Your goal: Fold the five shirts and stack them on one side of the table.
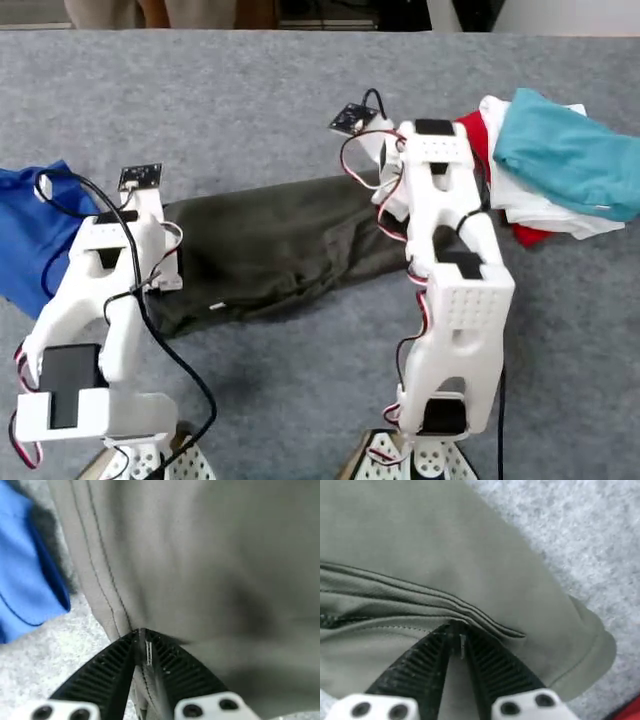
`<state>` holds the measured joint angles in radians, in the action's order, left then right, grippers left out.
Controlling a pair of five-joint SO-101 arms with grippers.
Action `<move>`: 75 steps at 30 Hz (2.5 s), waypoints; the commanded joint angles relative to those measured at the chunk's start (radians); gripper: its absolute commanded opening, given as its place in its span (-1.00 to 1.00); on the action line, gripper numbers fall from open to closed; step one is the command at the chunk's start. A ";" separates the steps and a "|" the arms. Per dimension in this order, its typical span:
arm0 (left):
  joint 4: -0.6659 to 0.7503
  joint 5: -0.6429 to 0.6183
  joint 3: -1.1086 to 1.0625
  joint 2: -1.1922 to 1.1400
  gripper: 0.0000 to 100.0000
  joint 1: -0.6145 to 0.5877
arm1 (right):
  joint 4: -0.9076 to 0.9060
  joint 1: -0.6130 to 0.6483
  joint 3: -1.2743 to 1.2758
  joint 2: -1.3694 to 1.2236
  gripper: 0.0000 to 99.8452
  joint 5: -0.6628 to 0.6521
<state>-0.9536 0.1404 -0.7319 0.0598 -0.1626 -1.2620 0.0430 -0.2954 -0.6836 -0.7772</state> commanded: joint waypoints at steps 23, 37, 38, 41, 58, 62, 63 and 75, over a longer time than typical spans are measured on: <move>-0.172 -0.158 0.155 0.223 -0.53 -0.110 | 0.000 -0.173 -0.007 0.277 -0.99 0.107; -0.155 -0.055 0.252 -0.071 -0.57 -0.144 | 0.364 -0.260 0.150 0.260 -0.99 0.305; -0.152 -0.066 0.256 -0.088 -0.57 -0.146 | 0.361 -0.259 0.150 0.260 -0.99 0.305; -0.150 -0.109 0.269 -0.130 -0.57 -0.146 | 0.361 -0.255 0.150 0.259 -0.99 0.305; -0.218 -0.169 0.410 -0.217 -0.96 -0.017 | 0.488 -0.532 0.125 0.332 -0.99 0.497; -0.367 -0.169 0.585 -0.219 -0.96 -0.006 | 0.643 -0.659 0.151 0.309 -0.98 0.598; -0.404 -0.169 0.631 -0.219 -0.96 0.003 | 0.674 -0.684 0.153 0.302 -0.98 0.626; -0.649 -0.206 1.031 -0.228 -0.96 0.379 | 0.819 -0.765 0.154 0.229 -0.99 0.677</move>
<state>-1.5842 -0.0284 0.1949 -0.1749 0.1227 -0.4565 -0.7104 -0.1373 -0.4979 -0.1097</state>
